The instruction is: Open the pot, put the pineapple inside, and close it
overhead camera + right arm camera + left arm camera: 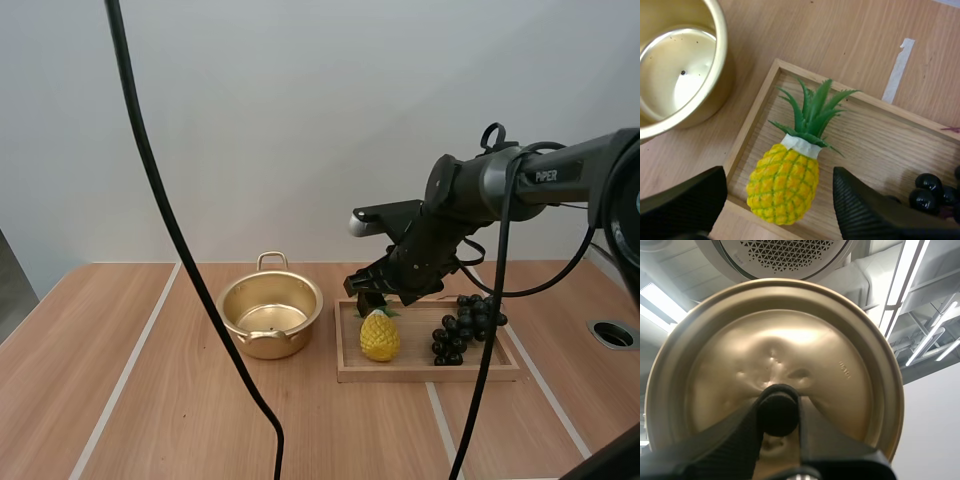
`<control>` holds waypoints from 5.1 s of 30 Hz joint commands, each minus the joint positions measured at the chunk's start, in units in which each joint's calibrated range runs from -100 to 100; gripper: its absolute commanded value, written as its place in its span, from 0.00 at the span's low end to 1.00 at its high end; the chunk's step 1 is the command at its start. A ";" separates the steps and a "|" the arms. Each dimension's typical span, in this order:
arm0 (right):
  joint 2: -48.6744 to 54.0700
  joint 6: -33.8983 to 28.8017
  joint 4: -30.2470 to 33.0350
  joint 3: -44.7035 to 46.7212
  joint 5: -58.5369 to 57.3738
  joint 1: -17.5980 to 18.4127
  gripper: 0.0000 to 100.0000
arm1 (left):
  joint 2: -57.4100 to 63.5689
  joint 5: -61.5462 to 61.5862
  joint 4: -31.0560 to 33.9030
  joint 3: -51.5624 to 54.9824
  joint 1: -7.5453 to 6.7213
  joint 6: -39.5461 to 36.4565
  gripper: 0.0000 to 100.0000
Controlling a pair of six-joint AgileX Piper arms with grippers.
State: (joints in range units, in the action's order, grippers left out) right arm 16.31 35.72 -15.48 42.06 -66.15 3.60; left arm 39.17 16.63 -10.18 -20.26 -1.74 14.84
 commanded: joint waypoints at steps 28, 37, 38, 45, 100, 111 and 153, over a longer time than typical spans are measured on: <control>-13.51 1.55 -4.34 -0.27 2.22 0.10 1.00 | 0.32 -0.39 0.23 0.12 -0.06 -0.63 0.00; -14.15 0.89 -4.19 -0.27 1.75 0.10 0.00 | 0.32 -0.39 0.23 0.12 -0.06 -0.63 0.00; -14.15 1.17 -3.85 -0.27 1.75 0.10 0.00 | 0.32 -0.39 0.23 0.12 -0.06 -0.63 0.00; -13.46 1.16 -0.71 -0.40 1.76 0.10 0.00 | 0.32 -0.39 0.23 0.12 -0.06 -0.63 0.00; 20.92 11.55 -5.29 -11.66 37.42 9.40 0.00 | 0.35 3.18 3.30 0.12 -0.06 -0.63 0.00; 4.79 14.29 -4.29 -11.80 24.81 16.16 0.00 | 1.60 9.75 4.90 0.12 -0.06 -0.63 0.00; -29.42 -0.03 22.60 -12.52 27.43 17.51 0.00 | 3.40 8.01 4.90 0.12 -0.06 -0.63 0.00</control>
State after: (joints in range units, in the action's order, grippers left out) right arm -9.20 38.05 0.00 28.52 -44.08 21.37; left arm 42.31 26.05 -5.28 -20.26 -1.74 14.84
